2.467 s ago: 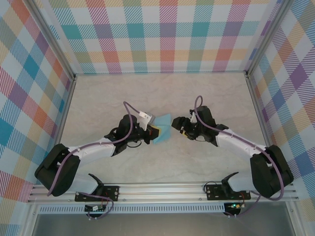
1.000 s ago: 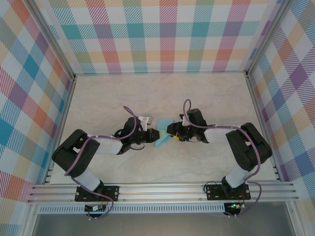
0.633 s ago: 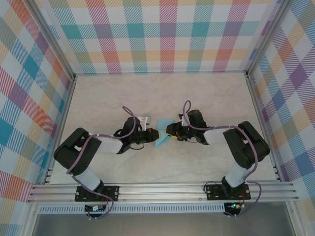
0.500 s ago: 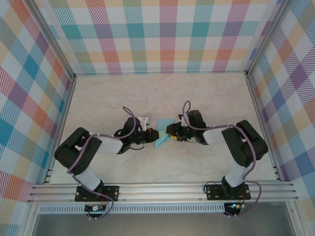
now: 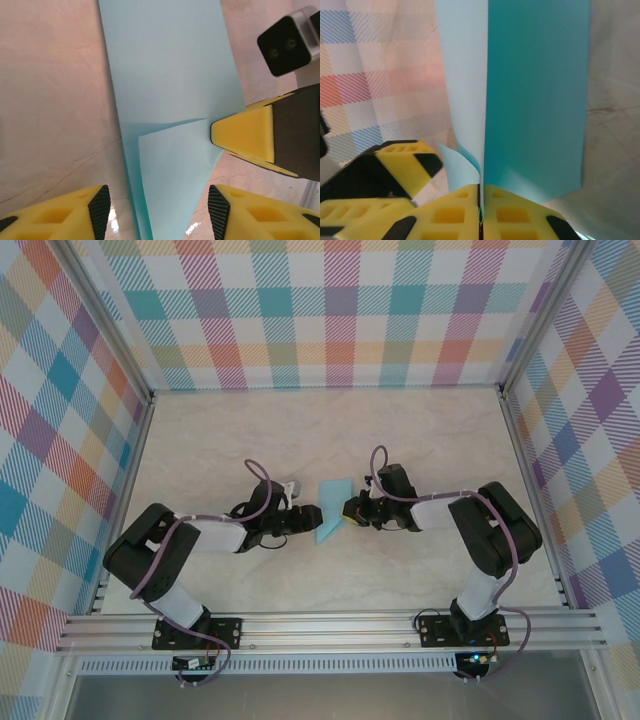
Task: Fold a paper plane with a square sheet of paper (pick it up from the middle)
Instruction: Fourth fold the wing at the center of the table.
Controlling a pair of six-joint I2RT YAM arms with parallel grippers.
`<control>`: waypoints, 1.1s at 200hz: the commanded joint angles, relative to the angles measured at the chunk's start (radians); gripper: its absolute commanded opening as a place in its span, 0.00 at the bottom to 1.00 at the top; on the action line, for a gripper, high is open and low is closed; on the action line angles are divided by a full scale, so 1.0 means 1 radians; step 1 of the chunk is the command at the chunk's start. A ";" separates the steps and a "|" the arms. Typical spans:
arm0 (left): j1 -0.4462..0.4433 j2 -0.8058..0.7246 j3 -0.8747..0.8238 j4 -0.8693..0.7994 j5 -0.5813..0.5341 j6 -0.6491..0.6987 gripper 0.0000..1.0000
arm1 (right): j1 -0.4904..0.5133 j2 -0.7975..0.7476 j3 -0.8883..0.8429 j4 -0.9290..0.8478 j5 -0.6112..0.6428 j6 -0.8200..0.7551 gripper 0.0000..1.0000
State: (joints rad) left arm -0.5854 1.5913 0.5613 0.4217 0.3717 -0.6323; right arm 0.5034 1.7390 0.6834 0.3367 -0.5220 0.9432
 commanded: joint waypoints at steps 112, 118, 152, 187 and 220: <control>-0.287 -0.262 -0.063 -0.075 -0.509 0.448 0.74 | 0.056 -0.095 0.142 -0.315 0.172 0.168 0.04; -0.293 -0.250 -0.058 -0.070 -0.512 0.461 0.73 | 0.056 -0.092 0.150 -0.326 0.172 0.175 0.04; -0.315 -0.156 -0.067 0.059 -0.538 0.486 0.71 | 0.060 -0.079 0.172 -0.346 0.170 0.208 0.05; -0.333 -0.054 -0.052 0.157 -0.534 0.523 0.66 | 0.062 -0.070 0.189 -0.359 0.162 0.221 0.06; -0.347 0.020 -0.036 0.224 -0.569 0.553 0.63 | 0.061 -0.065 0.199 -0.369 0.159 0.224 0.06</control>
State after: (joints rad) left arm -0.9119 1.5700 0.5060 0.5419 -0.1513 -0.1280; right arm 0.5575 1.6588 0.8558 -0.0025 -0.3592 1.1488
